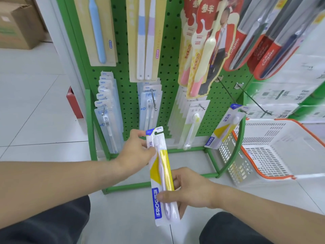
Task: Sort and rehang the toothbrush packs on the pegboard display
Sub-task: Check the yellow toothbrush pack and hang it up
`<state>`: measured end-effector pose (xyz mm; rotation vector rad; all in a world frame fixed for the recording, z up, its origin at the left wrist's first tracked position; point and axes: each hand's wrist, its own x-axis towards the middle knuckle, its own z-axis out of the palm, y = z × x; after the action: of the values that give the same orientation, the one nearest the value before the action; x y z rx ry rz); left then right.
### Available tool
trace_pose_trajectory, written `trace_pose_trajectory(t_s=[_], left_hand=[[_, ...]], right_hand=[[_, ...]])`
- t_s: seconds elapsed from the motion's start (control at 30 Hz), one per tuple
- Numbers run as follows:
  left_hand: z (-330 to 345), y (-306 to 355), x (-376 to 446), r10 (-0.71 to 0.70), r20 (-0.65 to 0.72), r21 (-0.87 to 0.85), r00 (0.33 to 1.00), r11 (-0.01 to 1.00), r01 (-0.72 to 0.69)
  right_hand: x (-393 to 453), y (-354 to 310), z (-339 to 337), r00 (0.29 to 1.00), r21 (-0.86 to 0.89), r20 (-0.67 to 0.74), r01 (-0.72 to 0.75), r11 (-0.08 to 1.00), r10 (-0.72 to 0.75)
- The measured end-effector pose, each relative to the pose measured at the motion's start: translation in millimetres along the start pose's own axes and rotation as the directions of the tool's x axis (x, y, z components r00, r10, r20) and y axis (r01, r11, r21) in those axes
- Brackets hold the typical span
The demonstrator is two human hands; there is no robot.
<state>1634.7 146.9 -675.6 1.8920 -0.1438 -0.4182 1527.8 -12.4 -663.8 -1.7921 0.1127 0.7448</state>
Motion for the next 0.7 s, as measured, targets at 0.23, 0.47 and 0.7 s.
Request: trace_pose_trajectory(t_s=[0.23,0.47,0.7], left_hand=[[-3.3,-4.4,-8.6,0.212,0.108,0.187,0.971,0.955,-0.229],[-4.6,-6.6,-7.6,0.167,0.101,-0.043,0.981,0.986,-0.164],[-0.2,-3.9,-10.9,0.074,0.231,-0.227,0.970,0.974,-0.020]], right_hand=[[-1.1,3.1,1.0,0.996,-0.338,-0.086,-0.003,0.941,-0.028],[0.3,8.4,-2.4,0.982,-0.627,-0.134,0.023,0.779,-0.136],[4.9,17.0,-7.3,0.994,-0.228,-0.113,-0.038,0.973,0.012]])
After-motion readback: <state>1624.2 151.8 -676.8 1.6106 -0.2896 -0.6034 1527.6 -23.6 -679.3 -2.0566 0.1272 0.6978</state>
